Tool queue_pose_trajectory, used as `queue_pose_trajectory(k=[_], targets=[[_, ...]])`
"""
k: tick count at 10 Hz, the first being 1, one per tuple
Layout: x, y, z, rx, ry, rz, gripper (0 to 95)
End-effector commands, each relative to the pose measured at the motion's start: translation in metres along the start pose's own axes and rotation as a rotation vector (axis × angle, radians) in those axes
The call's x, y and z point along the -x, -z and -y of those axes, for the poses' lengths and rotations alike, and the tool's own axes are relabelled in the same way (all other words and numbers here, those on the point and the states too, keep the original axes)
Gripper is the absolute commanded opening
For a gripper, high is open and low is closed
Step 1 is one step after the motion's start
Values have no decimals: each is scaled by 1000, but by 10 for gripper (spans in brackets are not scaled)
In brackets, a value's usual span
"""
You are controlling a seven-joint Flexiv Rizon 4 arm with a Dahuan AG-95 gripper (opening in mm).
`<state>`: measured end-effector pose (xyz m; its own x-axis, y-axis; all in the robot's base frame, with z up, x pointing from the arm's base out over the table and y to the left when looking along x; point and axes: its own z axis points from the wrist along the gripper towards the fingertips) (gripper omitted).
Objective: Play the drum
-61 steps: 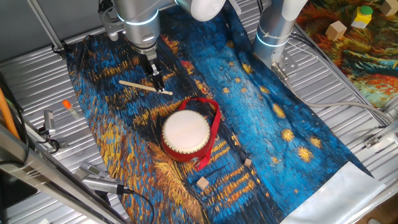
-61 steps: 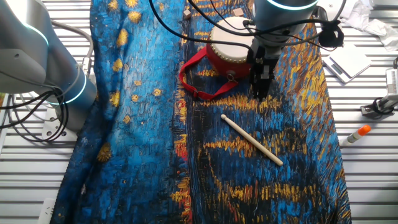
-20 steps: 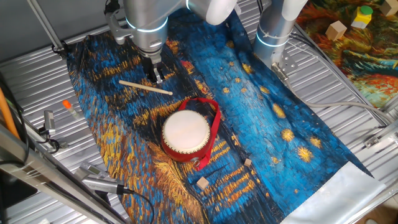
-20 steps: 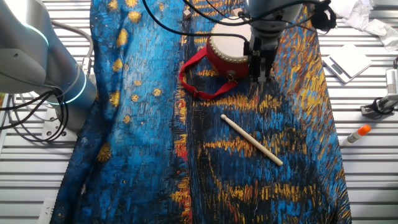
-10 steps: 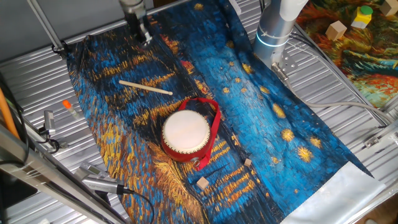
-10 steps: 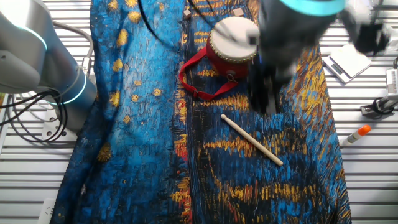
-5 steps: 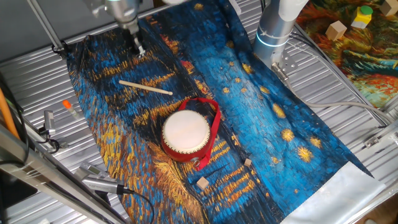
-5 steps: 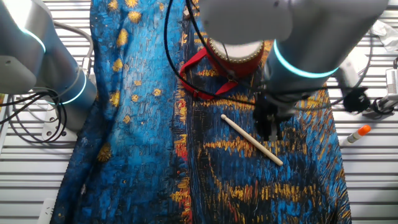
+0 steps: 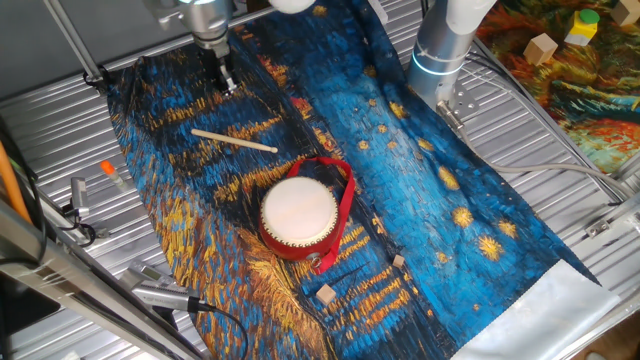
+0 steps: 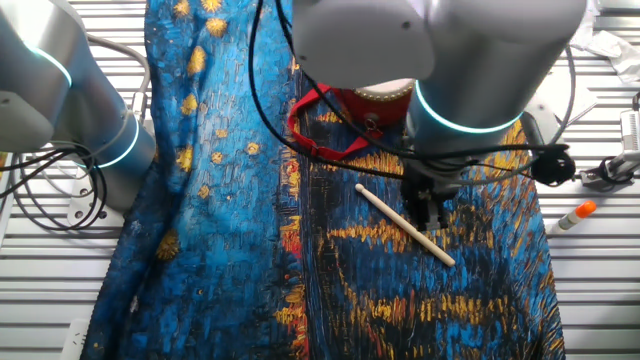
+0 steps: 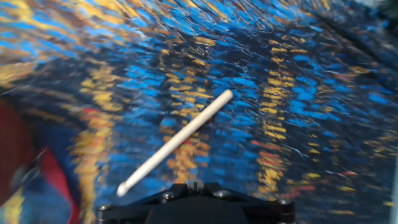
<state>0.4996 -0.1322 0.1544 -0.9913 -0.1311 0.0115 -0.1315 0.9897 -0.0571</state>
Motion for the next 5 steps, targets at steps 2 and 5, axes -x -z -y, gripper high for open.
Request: queue_pose_trajectory(k=[2,5], targets=[[2,0,1,5,-26,-47,0],[2,0,1,4,5,22,0]])
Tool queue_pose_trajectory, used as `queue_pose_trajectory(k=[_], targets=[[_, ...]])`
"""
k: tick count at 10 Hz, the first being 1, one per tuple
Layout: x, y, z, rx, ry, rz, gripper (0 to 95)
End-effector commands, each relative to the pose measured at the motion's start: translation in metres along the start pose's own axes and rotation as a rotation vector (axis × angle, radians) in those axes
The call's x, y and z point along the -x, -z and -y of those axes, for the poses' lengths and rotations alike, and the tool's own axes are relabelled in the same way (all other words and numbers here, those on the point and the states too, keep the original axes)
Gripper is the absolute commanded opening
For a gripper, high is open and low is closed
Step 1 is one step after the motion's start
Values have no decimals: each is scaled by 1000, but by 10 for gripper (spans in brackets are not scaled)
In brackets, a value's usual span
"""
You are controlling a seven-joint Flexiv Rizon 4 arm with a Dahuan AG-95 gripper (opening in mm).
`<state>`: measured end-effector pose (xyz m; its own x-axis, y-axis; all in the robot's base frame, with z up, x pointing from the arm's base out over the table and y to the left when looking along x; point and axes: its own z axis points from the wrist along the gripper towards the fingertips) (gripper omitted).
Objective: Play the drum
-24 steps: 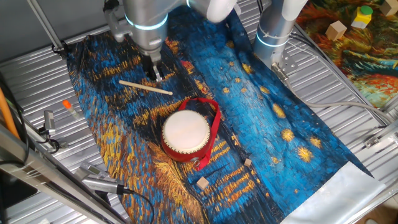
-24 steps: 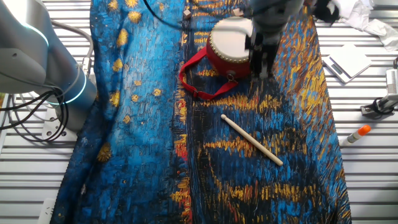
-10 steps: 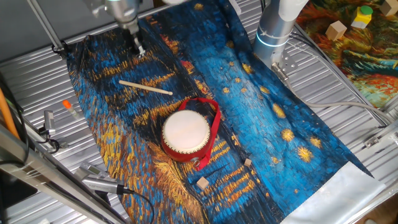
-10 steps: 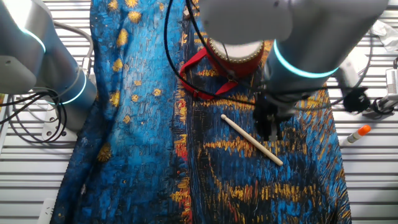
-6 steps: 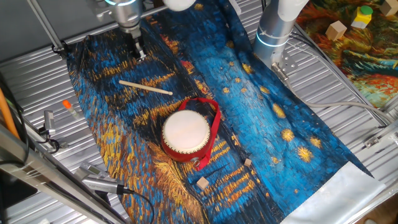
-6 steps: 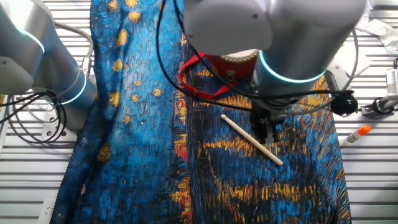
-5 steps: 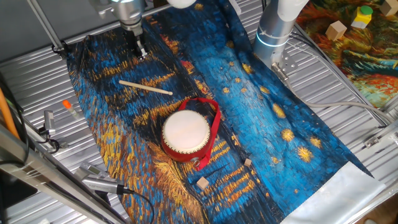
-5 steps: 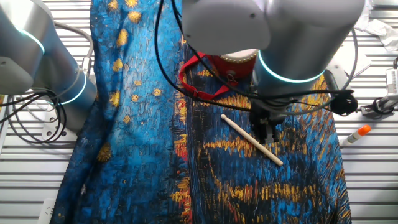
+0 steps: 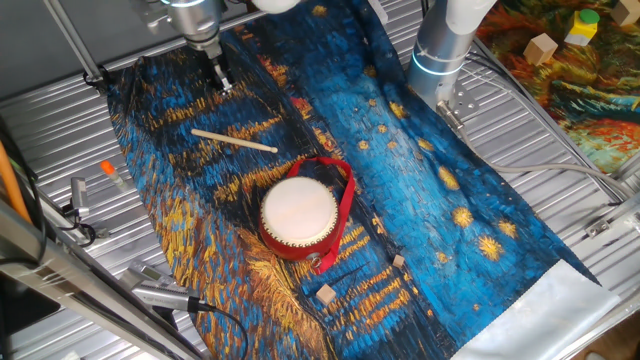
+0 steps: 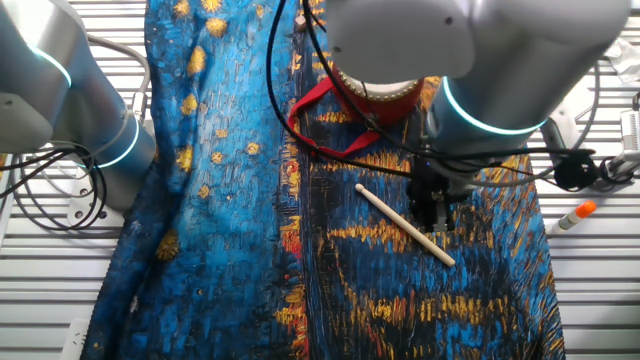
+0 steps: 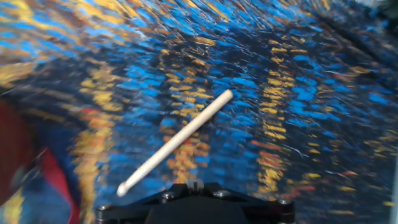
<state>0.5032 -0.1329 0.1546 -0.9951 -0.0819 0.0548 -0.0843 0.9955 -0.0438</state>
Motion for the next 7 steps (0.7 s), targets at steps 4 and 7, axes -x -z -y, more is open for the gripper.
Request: queue_pose_trajectory(k=[4,7], targets=[[-2,0,0,6,-40,-36,0],[-1,-27,19,90,40,-15,0]])
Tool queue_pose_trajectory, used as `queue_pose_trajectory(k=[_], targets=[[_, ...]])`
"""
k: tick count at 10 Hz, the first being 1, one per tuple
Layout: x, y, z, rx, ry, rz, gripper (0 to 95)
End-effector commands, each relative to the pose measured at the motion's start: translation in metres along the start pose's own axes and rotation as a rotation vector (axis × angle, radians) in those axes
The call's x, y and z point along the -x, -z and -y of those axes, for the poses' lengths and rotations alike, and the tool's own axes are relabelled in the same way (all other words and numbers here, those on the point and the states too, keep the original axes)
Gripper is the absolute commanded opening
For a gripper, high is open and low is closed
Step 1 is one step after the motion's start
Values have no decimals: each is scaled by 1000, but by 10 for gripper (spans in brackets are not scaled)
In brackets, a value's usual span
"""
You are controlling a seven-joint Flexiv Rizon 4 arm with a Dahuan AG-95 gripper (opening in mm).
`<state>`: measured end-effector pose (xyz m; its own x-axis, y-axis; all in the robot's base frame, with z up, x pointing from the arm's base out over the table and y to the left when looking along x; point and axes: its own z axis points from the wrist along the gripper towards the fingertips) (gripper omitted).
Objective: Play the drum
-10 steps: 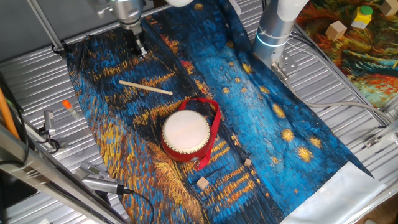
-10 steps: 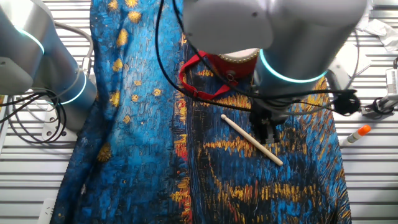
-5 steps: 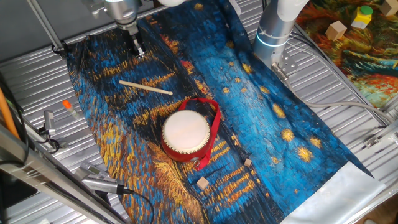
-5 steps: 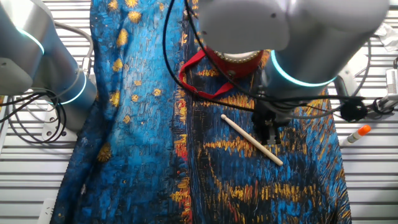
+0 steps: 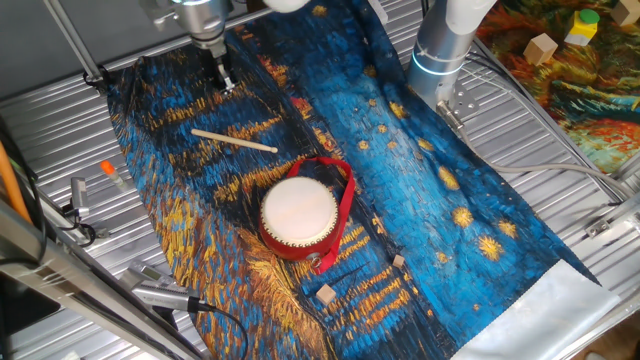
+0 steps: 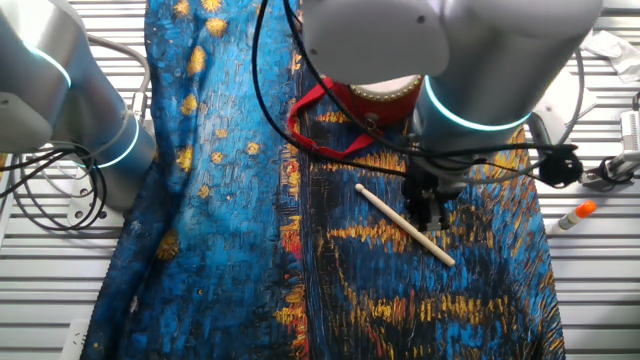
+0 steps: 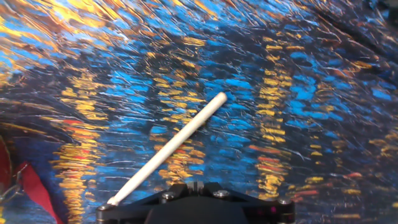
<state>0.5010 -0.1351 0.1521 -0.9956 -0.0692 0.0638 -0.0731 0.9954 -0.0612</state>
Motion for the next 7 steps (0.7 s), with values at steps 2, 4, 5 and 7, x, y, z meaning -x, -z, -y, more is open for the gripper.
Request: queue_pose_trajectory(k=[2,4,5,7], targets=[[3,-65,37,116,53,-17,0],[4,-100,49,111,45,-18,0],[10,-115,53,109,28,-30,0],[24,-130,50,110,-18,-21,0]])
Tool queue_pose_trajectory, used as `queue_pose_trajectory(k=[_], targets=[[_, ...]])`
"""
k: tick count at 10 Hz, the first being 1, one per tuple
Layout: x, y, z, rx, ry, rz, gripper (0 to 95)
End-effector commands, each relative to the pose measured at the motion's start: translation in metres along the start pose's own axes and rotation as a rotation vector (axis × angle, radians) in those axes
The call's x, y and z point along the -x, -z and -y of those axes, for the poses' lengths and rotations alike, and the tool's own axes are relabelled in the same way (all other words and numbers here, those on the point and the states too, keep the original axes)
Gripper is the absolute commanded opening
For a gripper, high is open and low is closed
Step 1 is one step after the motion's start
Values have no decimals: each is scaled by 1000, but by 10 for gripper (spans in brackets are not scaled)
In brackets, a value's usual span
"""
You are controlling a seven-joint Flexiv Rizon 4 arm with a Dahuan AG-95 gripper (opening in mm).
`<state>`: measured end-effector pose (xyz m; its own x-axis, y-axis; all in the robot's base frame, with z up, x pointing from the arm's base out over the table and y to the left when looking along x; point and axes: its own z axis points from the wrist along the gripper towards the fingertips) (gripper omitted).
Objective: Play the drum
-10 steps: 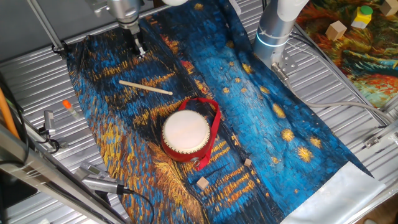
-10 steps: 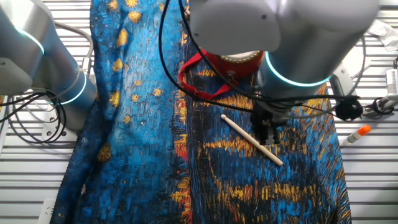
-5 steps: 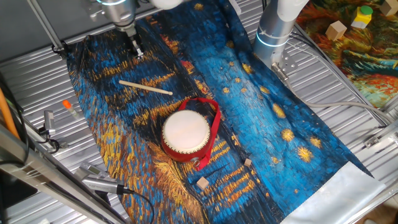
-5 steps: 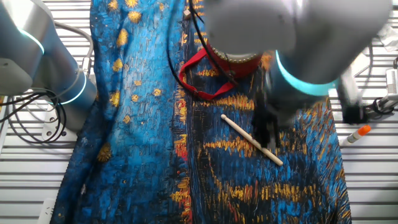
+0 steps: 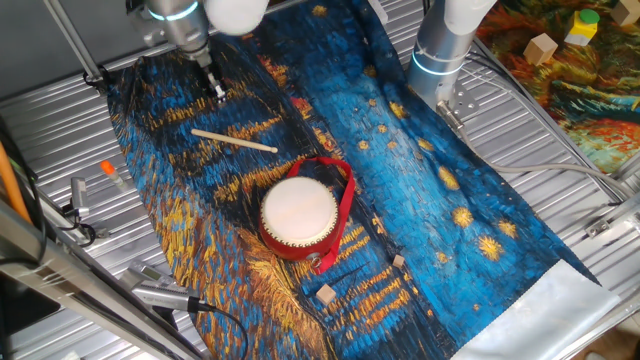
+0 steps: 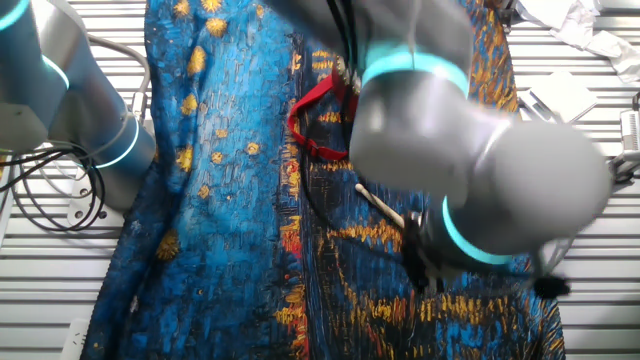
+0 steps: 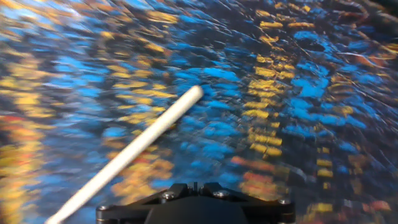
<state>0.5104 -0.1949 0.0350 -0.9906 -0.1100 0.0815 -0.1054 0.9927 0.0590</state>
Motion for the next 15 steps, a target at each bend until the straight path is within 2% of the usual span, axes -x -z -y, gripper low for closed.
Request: queue_pose_trajectory(k=[1,2,3,4,5,6,9,10,11,12,13,15], targets=[[19,-12,-5,-12,-88,0,0],[30,-14,-12,-17,-121,3,0],[32,-5,-23,-7,-140,2,0],[30,7,-33,-9,-157,1,0],[29,12,-39,-10,-170,1,0],[32,11,-41,-7,-169,5,0],[47,-5,-50,-18,-220,26,0],[48,-7,-50,-16,-251,41,0],[49,-7,-49,-19,-261,42,0],[50,-10,-48,-17,-250,50,570],[51,-12,-47,-19,-247,59,760],[53,-18,-45,-26,-241,74,760]])
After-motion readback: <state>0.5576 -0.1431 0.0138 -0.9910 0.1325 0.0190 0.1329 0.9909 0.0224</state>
